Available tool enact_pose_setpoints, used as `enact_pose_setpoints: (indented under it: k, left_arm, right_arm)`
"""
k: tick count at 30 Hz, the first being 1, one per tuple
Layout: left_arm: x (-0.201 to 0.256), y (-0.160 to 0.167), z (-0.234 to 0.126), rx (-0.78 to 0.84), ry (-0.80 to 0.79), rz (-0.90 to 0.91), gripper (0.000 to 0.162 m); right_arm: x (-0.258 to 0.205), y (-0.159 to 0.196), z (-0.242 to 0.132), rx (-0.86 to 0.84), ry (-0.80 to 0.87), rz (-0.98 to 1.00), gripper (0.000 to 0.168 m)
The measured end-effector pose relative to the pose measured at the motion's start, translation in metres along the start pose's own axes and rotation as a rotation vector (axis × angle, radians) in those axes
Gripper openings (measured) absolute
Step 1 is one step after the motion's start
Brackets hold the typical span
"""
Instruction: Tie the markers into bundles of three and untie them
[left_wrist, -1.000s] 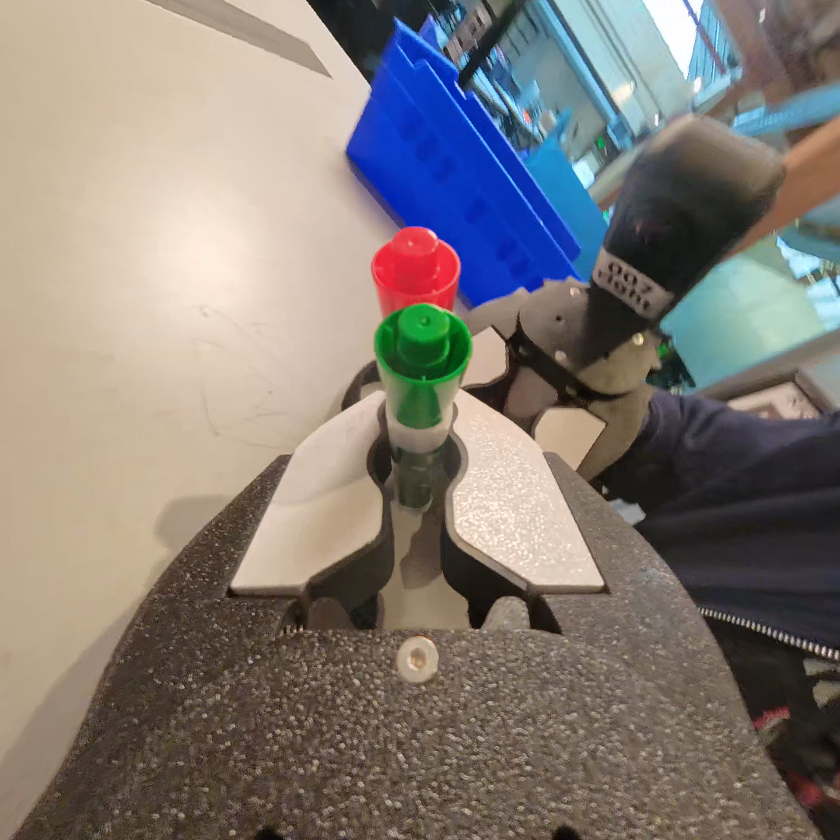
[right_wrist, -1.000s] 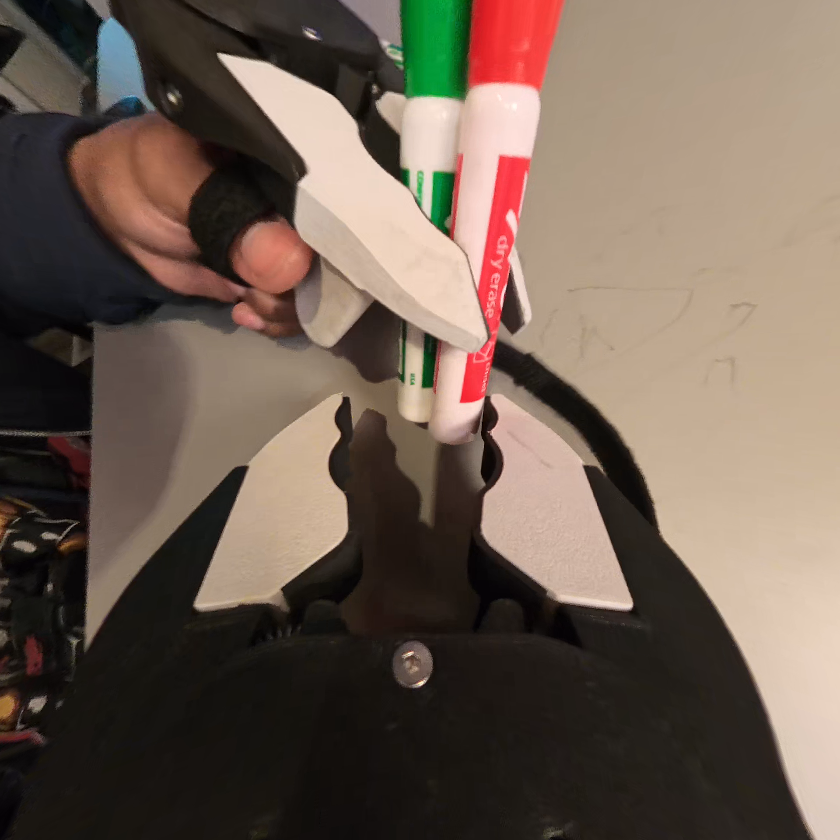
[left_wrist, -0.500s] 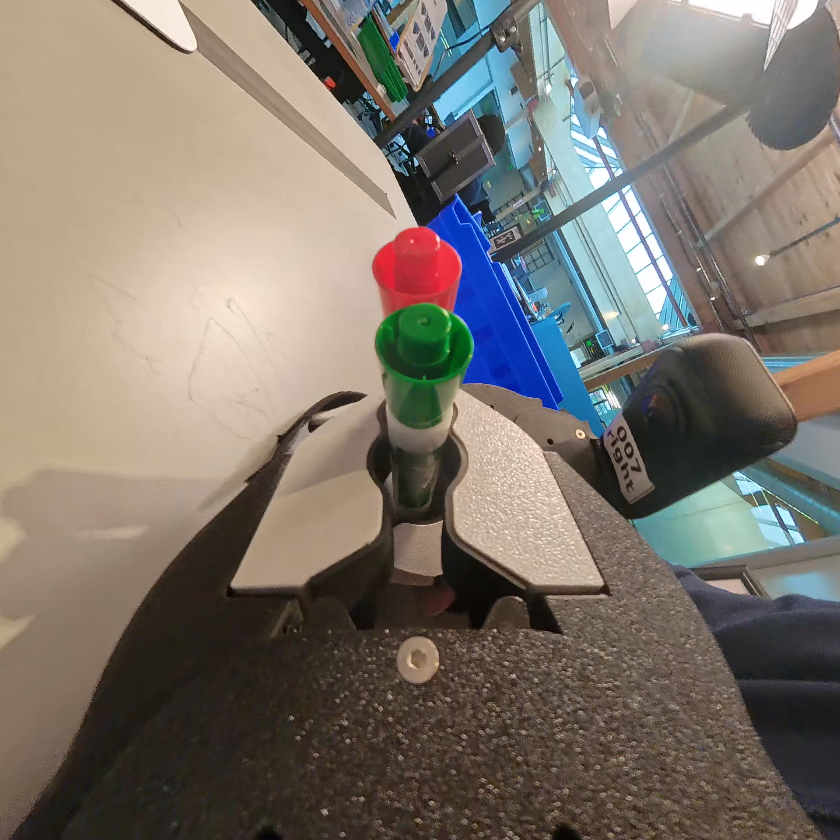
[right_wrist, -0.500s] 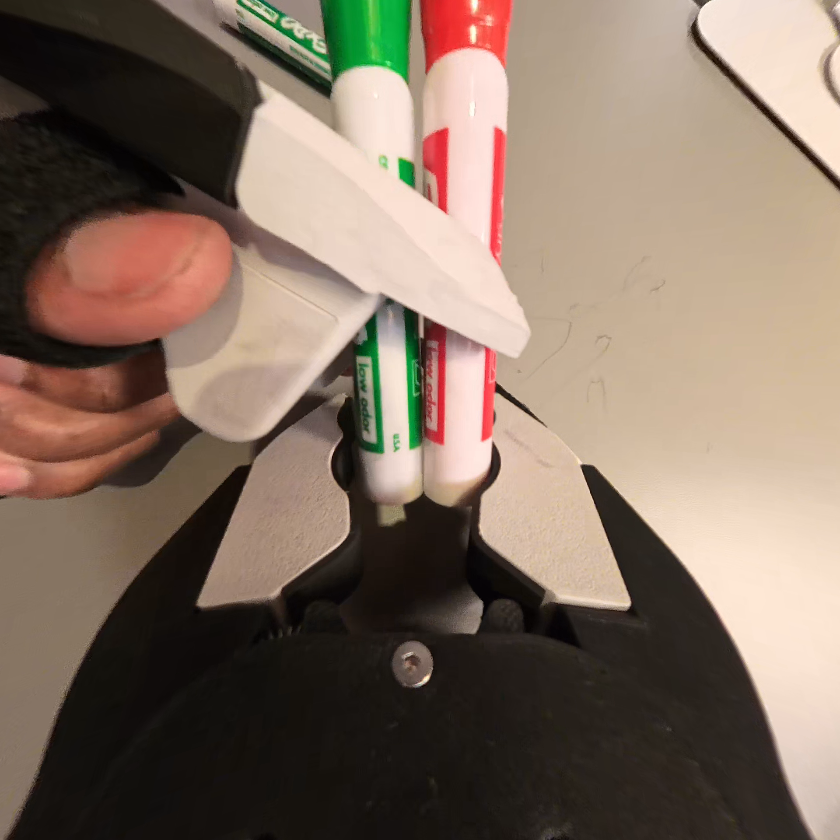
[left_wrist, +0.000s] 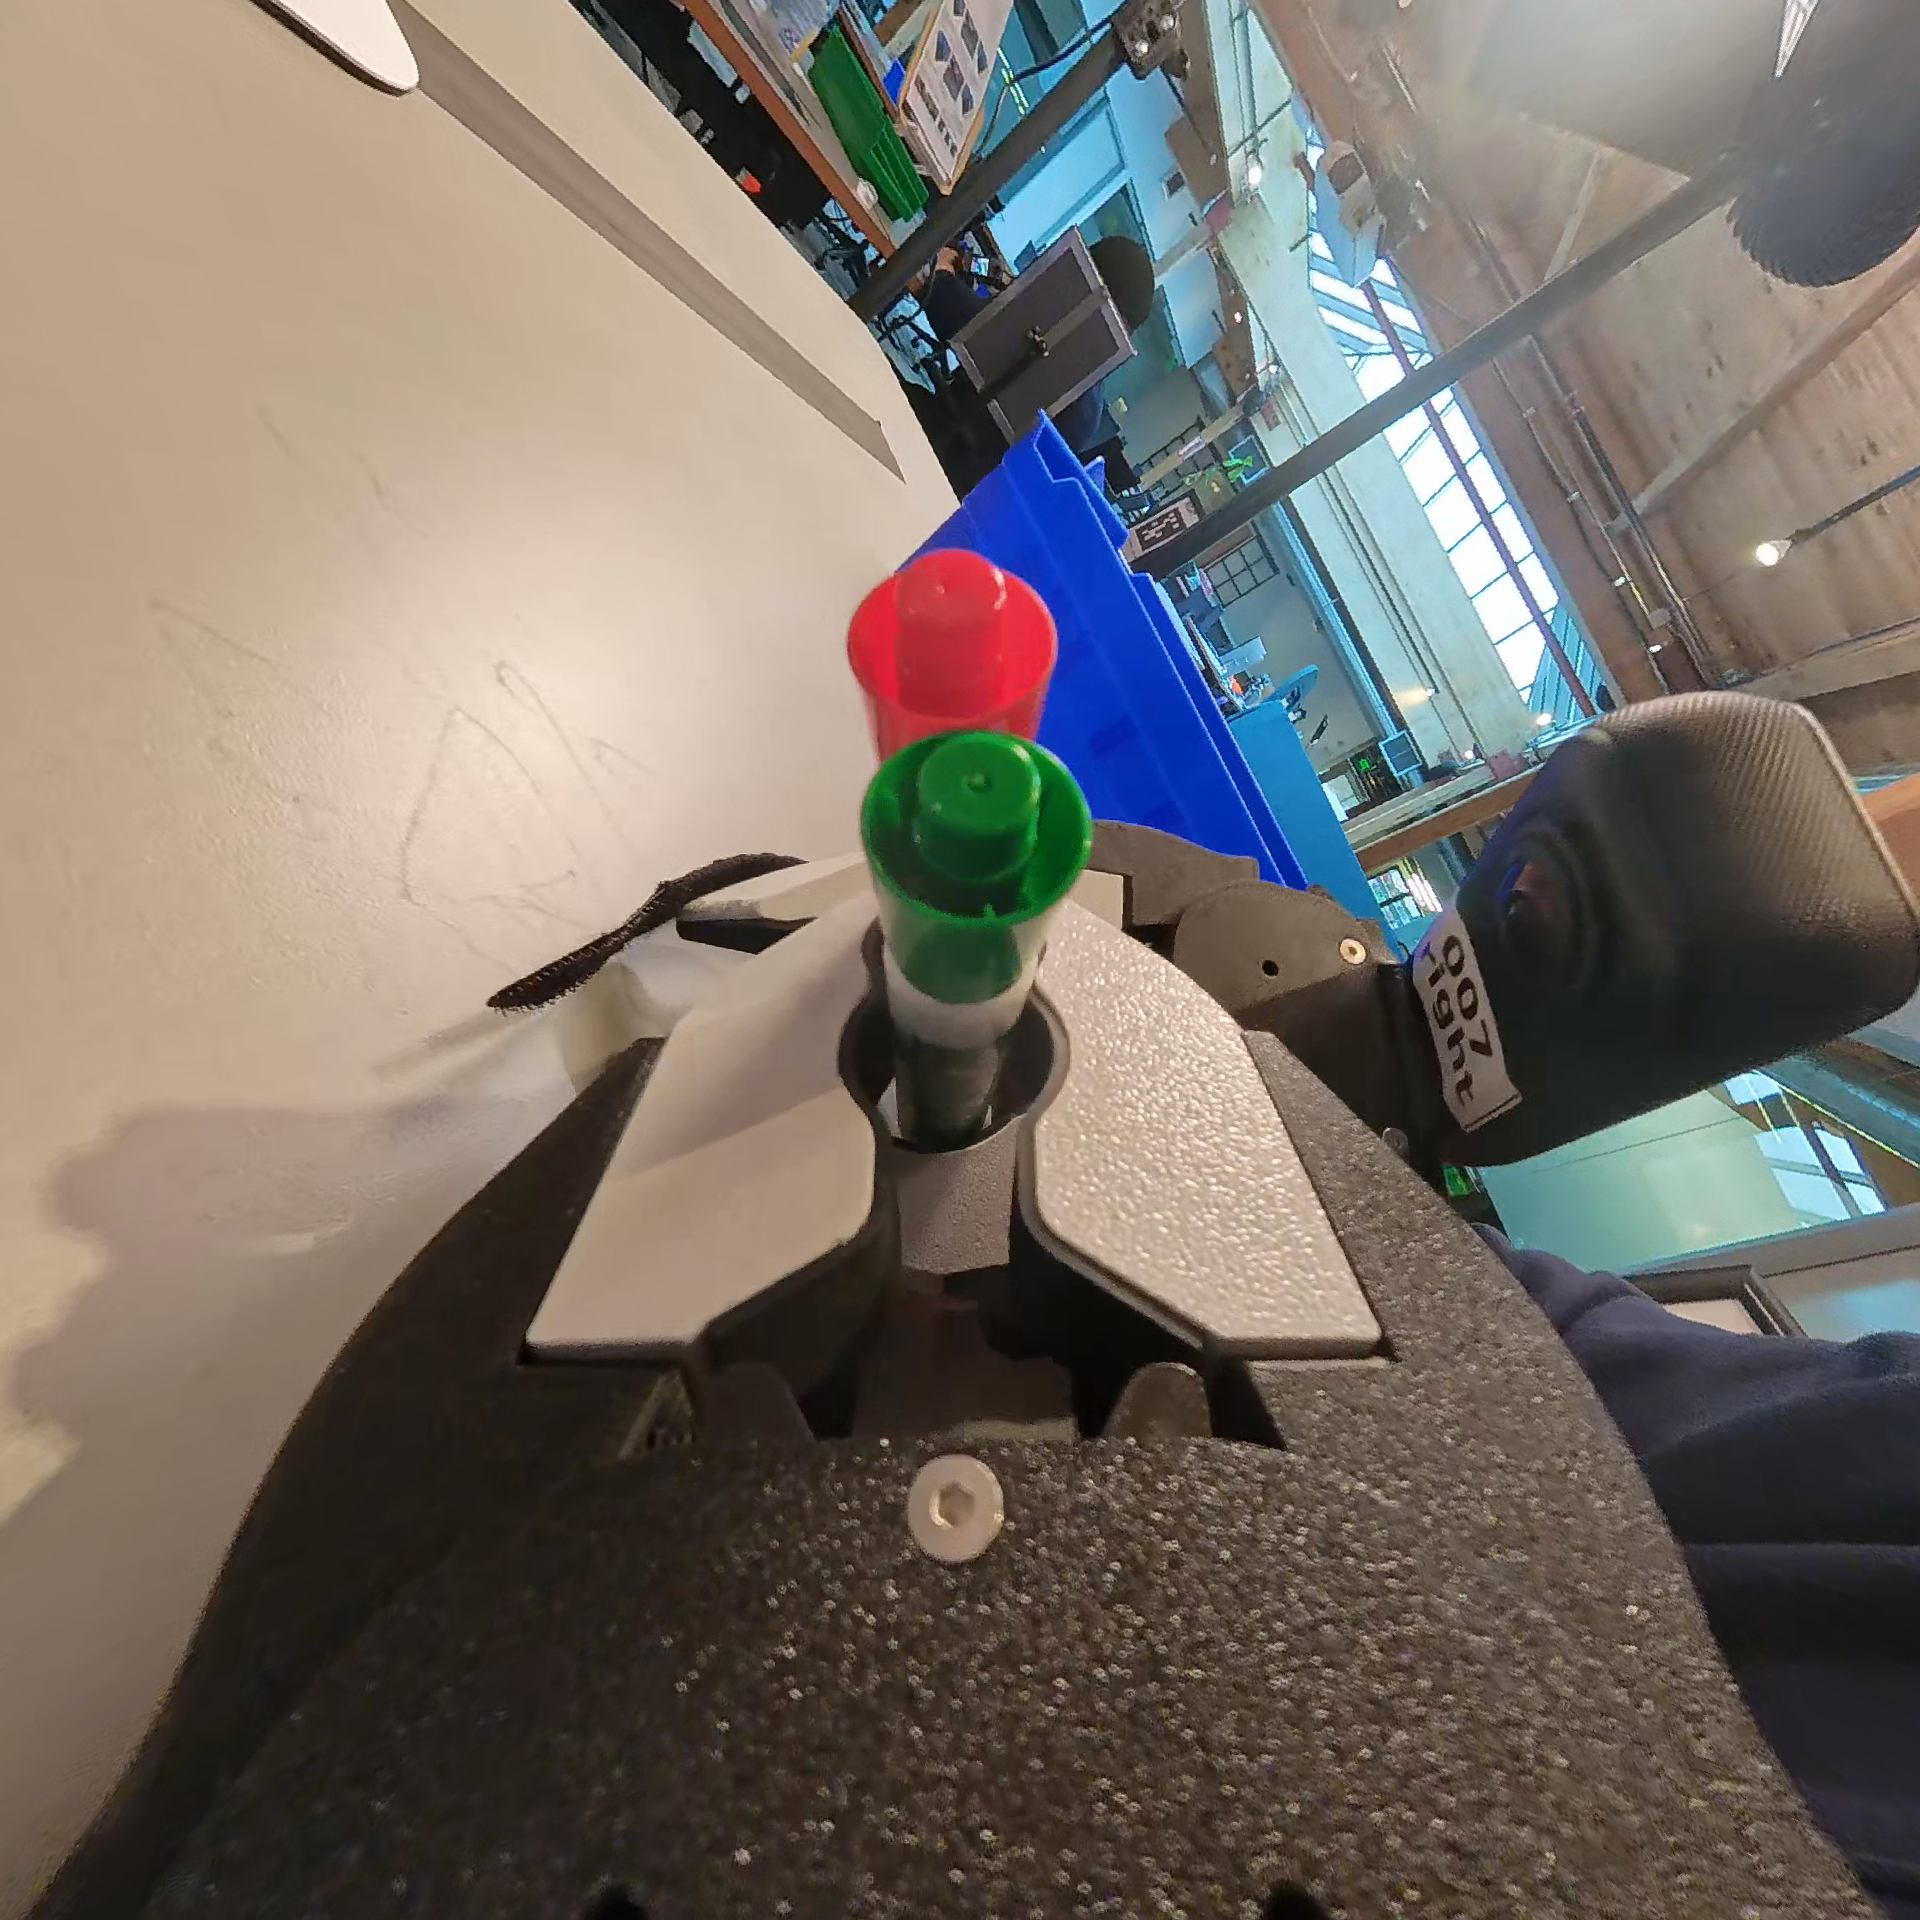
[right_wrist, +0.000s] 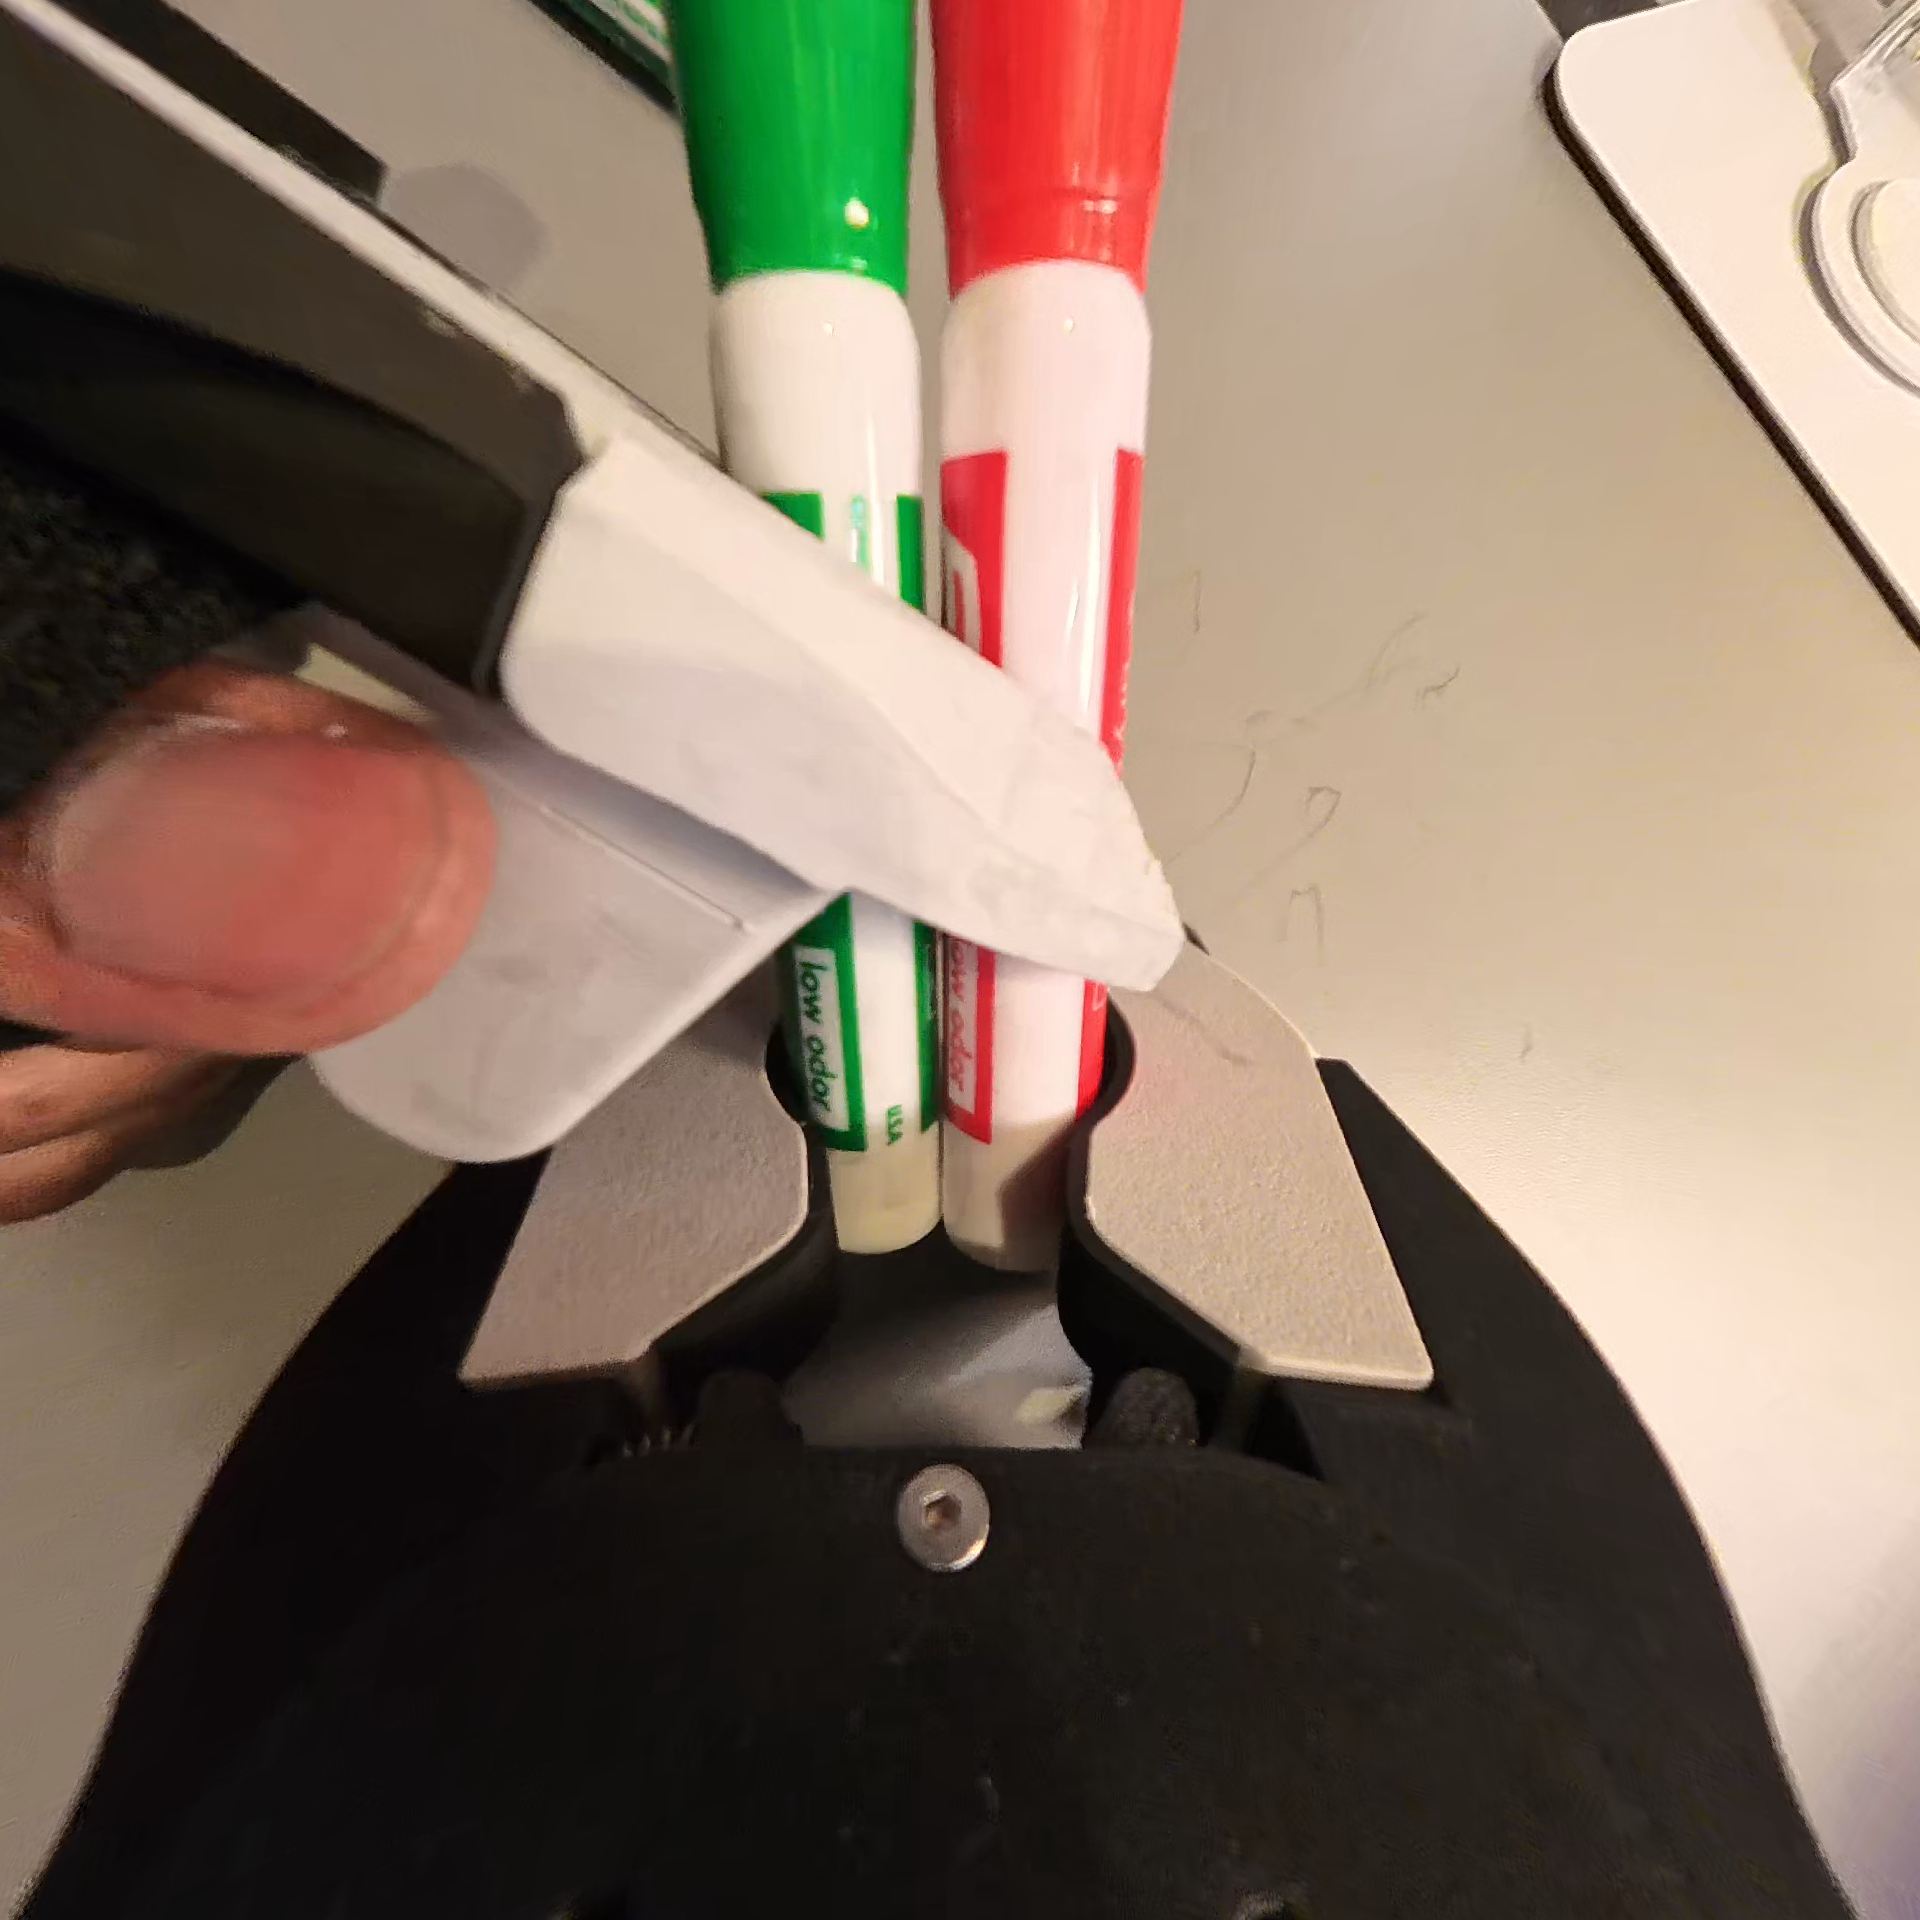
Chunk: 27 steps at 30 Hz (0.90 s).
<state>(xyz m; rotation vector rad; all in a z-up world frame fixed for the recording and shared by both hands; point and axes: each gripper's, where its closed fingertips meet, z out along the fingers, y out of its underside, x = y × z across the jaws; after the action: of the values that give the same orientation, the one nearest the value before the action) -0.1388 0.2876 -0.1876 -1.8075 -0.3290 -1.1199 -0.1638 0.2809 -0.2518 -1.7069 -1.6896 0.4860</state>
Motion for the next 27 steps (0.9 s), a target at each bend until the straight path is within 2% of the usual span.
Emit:
enact_pose_setpoints:
  k: [19, 27]
  left_arm:
    - [0.003, 0.002, 0.0, -0.082, 0.067, -0.016, 0.024]
    - [0.003, -0.016, -0.009, -0.056, 0.09, 0.052, 0.031]
  right_arm:
    - [0.004, 0.007, -0.006, -0.028, -0.044, -0.056, 0.043]
    - [0.004, 0.012, -0.009, -0.056, -0.07, -0.037, 0.043]
